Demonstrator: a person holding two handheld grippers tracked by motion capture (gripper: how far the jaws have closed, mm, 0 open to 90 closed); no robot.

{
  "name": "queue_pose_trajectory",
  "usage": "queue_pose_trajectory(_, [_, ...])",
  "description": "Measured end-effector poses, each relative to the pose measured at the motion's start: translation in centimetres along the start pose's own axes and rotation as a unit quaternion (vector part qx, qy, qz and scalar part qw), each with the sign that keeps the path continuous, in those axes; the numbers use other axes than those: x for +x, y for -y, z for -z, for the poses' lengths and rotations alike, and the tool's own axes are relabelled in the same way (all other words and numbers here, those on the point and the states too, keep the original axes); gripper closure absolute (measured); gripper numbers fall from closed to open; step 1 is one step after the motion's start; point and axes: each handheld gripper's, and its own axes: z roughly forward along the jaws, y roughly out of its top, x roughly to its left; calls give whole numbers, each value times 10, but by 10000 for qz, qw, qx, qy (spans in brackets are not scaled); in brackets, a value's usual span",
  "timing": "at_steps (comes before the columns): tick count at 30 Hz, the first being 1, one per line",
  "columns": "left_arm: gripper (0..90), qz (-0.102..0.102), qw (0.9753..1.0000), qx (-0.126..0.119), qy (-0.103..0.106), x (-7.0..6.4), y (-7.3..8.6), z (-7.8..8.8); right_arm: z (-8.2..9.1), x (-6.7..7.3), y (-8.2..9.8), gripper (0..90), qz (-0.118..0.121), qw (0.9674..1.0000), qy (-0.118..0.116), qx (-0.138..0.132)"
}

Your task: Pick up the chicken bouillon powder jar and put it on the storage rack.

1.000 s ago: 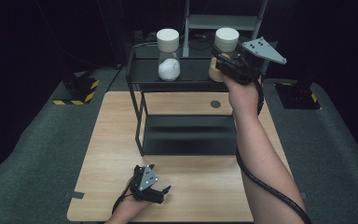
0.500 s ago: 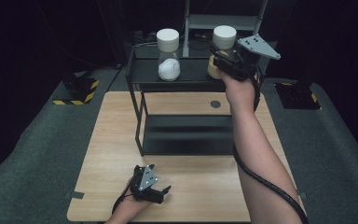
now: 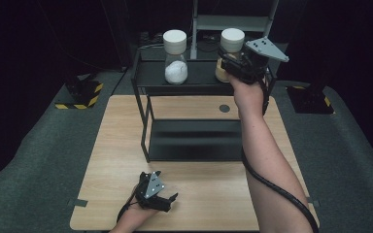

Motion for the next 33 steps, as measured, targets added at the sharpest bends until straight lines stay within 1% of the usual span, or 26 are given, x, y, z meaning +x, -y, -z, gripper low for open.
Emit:
queue_pose_trajectory(3, [11, 9, 10000, -2, 0, 0, 0, 0, 0, 1, 1, 346, 10, 10000, 1, -14])
queue_pose_trajectory(9, [11, 4, 10000, -7, -1, 0, 0, 0, -1, -1, 4, 346, -57, 10000, -11, -60])
queue_pose_trajectory(13, [11, 12, 10000, -10, 1, 0, 0, 0, -1, -1, 7, 345, -29, 9999, -14, -114])
queue_pose_trajectory(23, [11, 12, 10000, -9, 7, 1, 0, 0, 0, -3, 4, 337, -50, 10000, -44, -50])
queue_pose_trajectory(24, [11, 10, 10000, 5, -2, 1, 0, 0, 0, -3, 4, 317, -55, 10000, -52, -45])
queue_pose_trajectory(25, [11, 14, 10000, 18, -16, 0, -1, 0, 0, -2, 4, 278, -55, 10000, -49, -32])
queue_pose_trajectory(27, [11, -25, 10000, 33, -22, -1, -1, -1, -1, 0, 4, 216, -69, 10000, 0, -19])
queue_pose_trajectory(29, [11, -50, 10000, 24, -17, -1, -1, 0, -1, 1, 4, 157, -164, 9999, 13, -2])
queue_pose_trajectory(33, [11, 9, 10000, 4, 6, 1, 0, 0, -1, 3, 4, 78, -187, 9998, 97, 34])
